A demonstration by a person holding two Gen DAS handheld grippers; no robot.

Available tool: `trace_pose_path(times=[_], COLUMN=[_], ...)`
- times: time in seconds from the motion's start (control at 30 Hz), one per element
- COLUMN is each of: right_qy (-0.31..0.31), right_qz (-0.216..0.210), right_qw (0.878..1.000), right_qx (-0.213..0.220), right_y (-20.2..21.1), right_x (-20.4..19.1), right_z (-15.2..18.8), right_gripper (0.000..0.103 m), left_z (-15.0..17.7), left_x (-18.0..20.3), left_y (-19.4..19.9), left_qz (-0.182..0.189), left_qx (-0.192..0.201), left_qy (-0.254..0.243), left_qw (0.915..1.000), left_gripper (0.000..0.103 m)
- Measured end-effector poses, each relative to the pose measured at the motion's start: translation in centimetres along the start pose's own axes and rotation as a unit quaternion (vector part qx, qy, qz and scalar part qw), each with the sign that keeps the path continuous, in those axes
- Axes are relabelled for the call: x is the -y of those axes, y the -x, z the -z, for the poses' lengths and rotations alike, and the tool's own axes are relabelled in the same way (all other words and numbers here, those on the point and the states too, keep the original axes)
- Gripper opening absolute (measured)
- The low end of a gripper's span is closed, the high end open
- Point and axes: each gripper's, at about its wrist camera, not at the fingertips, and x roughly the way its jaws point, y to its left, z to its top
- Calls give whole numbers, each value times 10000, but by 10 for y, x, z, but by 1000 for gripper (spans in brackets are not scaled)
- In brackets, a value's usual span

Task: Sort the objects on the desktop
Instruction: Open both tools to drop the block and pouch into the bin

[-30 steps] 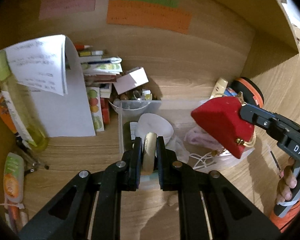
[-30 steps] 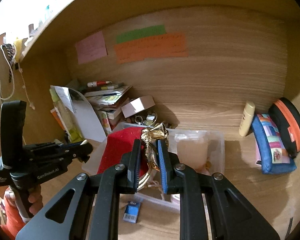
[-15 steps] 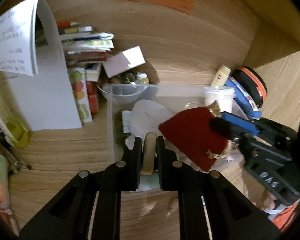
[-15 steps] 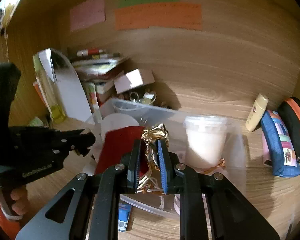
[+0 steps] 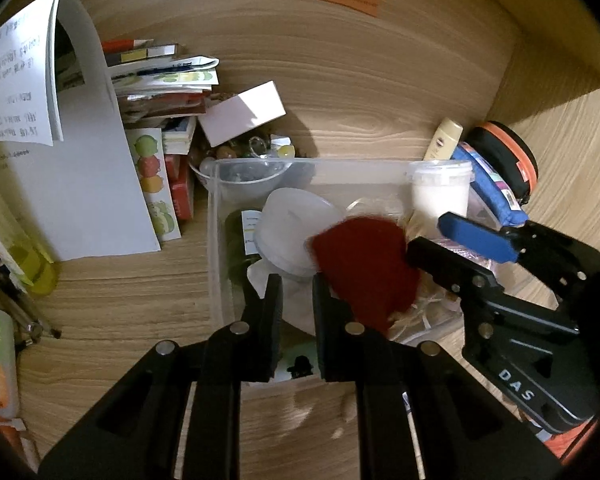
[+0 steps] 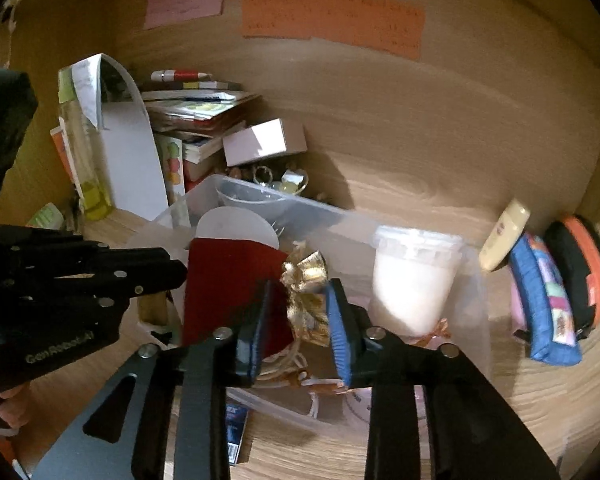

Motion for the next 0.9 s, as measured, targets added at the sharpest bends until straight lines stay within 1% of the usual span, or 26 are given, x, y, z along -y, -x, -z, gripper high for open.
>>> trace_pose_path(times=[0.1, 0.13, 0.2, 0.23, 0.3, 0.37, 0.43, 0.47, 0.5, 0.53, 0.57, 0.6, 0.63, 0.67, 0.83, 0.9], right_qy=[43, 48, 70, 78, 94, 117, 155, 173, 198, 211, 213, 202, 178, 157, 107, 94], right_qz=[76, 108, 171, 204, 265, 379, 466, 489, 501, 515, 542, 570, 590, 584, 610, 598], right_qw=[9999, 9999, 9998, 9997, 9995, 9990, 9984, 9981, 9979, 9978, 9976, 9974, 9972, 9971, 9965, 9965], right_qx=[63, 89, 117, 127, 144, 199, 295, 326, 351, 367, 385, 399, 426, 470, 568, 568], right_y=[7, 9, 14, 17, 23, 31, 41, 46, 51, 55, 60, 64, 69, 73, 94, 99], right_x=[-2, -2, -2, -2, -2, -3, -4, -6, -7, -8, -9, -9, -9, -10, -10, -10], right_z=[-2, -2, -2, -2, -1, 0, 3, 3, 5, 6, 8, 9, 11, 12, 22, 27], right_gripper=[34, 36, 38, 40, 45, 55, 60, 60, 61, 62, 69, 73, 80, 82, 84, 85], left_z=[0, 0, 0, 0, 1, 2, 5, 7, 8, 10, 12, 13, 15, 17, 25, 29], left_x=[1, 1, 2, 4, 4, 6, 11, 13, 15, 17, 19, 21, 22, 25, 29, 28], left_y=[6, 8, 14, 17, 23, 29, 37, 41, 44, 48, 53, 57, 62, 67, 84, 91], left_qz=[-131, -119, -129, -175, -132, -9, -117, -146, -164, -188, -232, -290, -341, -381, -545, -554], left_qx=[71, 95, 167, 218, 259, 284, 356, 385, 411, 455, 524, 597, 655, 699, 827, 848], left_qy=[-52, -48, -53, -73, -80, -97, -179, -218, -235, -251, -282, -310, -331, -362, -385, -345], left_qw=[9999, 9999, 9998, 9996, 9995, 9995, 9991, 9989, 9987, 9985, 9980, 9973, 9967, 9962, 9943, 9943], left_gripper=[14, 16, 24, 25, 33, 34, 35, 37, 44, 47, 54, 56, 58, 60, 73, 83])
